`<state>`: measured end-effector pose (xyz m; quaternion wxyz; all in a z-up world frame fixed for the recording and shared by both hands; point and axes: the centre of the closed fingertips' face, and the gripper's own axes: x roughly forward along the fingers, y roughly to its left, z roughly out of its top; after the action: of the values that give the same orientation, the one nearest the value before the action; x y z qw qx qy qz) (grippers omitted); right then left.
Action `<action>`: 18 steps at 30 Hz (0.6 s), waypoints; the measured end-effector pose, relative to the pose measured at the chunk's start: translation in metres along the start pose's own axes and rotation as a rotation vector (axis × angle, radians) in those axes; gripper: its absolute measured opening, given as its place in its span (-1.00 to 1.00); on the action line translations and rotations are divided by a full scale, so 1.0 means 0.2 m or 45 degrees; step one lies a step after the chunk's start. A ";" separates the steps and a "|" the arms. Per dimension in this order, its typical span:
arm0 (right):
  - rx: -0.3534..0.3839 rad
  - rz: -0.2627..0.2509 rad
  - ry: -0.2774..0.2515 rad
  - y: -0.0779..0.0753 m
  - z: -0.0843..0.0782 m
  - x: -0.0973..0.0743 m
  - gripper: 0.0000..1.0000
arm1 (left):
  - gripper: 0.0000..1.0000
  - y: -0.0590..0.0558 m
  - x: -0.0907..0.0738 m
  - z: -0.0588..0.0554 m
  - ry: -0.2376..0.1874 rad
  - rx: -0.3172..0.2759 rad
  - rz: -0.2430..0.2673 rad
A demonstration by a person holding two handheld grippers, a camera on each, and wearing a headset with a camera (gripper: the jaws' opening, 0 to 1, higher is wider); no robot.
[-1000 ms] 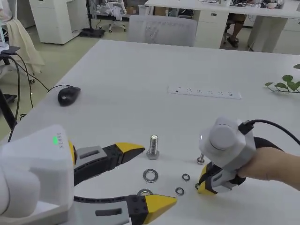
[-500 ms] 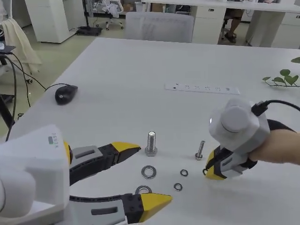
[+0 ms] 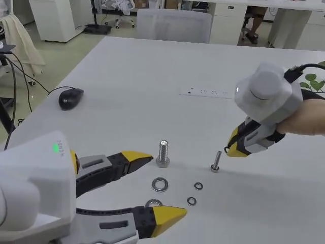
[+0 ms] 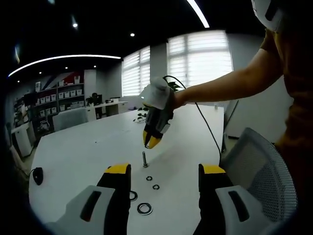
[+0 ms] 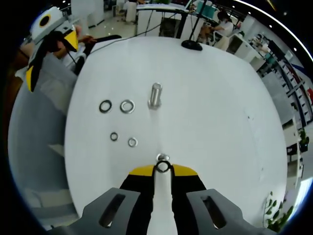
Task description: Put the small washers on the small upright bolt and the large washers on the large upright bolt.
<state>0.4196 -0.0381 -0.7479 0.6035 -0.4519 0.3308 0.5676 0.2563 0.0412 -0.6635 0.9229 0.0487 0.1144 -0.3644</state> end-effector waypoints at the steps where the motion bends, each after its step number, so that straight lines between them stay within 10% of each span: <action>1: -0.007 0.000 0.002 0.00 0.00 0.01 -0.76 | 0.10 0.00 0.00 0.00 0.002 -0.001 0.003; 18: -0.029 0.048 0.053 -0.01 0.00 0.09 -0.76 | 0.10 0.03 -0.02 -0.01 -0.006 -0.021 0.033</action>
<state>0.4249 -0.0310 -0.7646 0.5804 -0.4641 0.3453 0.5732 0.2567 0.0485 -0.6640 0.9281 0.0418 0.1145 -0.3518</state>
